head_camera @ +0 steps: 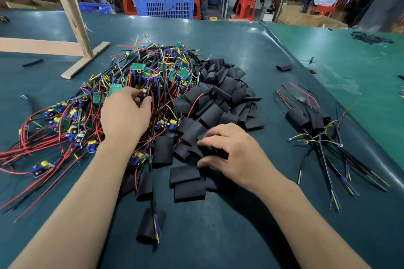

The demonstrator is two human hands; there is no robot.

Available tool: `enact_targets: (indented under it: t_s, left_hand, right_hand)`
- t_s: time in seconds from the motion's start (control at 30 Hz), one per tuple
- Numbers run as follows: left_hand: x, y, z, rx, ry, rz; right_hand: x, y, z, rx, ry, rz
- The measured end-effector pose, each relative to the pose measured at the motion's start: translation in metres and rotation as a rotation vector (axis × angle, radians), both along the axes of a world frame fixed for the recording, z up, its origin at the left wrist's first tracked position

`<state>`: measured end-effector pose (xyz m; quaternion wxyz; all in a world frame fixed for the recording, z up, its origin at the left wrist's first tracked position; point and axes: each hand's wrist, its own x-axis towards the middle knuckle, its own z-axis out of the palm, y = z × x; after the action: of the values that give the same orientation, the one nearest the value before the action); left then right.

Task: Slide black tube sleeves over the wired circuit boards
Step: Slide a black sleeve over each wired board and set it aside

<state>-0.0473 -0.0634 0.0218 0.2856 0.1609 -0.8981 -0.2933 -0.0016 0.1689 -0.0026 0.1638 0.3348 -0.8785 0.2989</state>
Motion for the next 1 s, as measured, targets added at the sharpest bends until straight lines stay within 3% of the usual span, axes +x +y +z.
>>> enact_targets:
  t_s: [0.1,0.27,0.37,0.47,0.53,0.67,0.87,1.0]
  left_hand:
    - [0.004,-0.002,0.001,0.044,0.094,0.031]
    - [0.011,-0.005,0.015,0.108,0.328,0.065]
    - [0.018,0.003,0.027,0.374,0.522,-0.066]
    - [0.033,0.027,0.029,0.248,0.674,-0.222]
    - [0.042,0.044,0.023,0.068,0.663,-0.326]
    - [0.05,0.07,0.003,-0.194,0.645,-0.68]
    - [0.047,0.073,-0.005,-0.165,0.521,-0.928]
    - [0.047,0.064,0.002,-0.083,0.558,-0.73]
  right_hand:
    - [0.001,-0.001,0.001,0.069,-0.028,0.017]
    - [0.001,-0.001,0.001,-0.043,-0.022,-0.043]
    - [0.001,-0.001,0.001,-0.073,-0.037,-0.07]
    - [0.001,-0.001,0.004,-0.197,-0.035,-0.113]
    - [0.002,-0.003,0.009,-0.381,-0.119,-0.137]
    - [0.0,-0.003,0.018,-0.942,-0.576,0.023]
    - [-0.002,0.007,0.023,-0.972,-0.695,0.023]
    - [-0.002,0.009,0.026,-1.061,-0.731,-0.052]
